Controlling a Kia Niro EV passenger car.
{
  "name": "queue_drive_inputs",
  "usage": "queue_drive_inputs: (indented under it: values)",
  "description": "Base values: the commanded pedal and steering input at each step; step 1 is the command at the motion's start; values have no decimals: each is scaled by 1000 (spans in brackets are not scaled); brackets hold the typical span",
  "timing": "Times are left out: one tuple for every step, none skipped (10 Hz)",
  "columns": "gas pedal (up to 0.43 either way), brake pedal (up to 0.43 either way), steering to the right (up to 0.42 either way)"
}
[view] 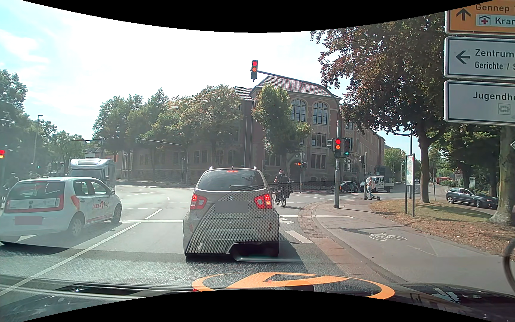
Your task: Follow the waypoints while adhering to traffic rules and regulations
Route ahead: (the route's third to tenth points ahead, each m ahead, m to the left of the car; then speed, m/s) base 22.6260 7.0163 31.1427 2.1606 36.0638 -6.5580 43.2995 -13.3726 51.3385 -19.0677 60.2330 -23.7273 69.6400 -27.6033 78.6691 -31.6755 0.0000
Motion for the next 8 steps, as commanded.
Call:
queue_drive_inputs:
  values:
    - [0, 354, -45]
    - [0, 354, -46]
    - [0, 354, -45]
    - [0, 354, -45]
    - [0, 354, -45]
    - [0, 354, -45]
    - [0, 354, -46]
    - [0, 354, -45]
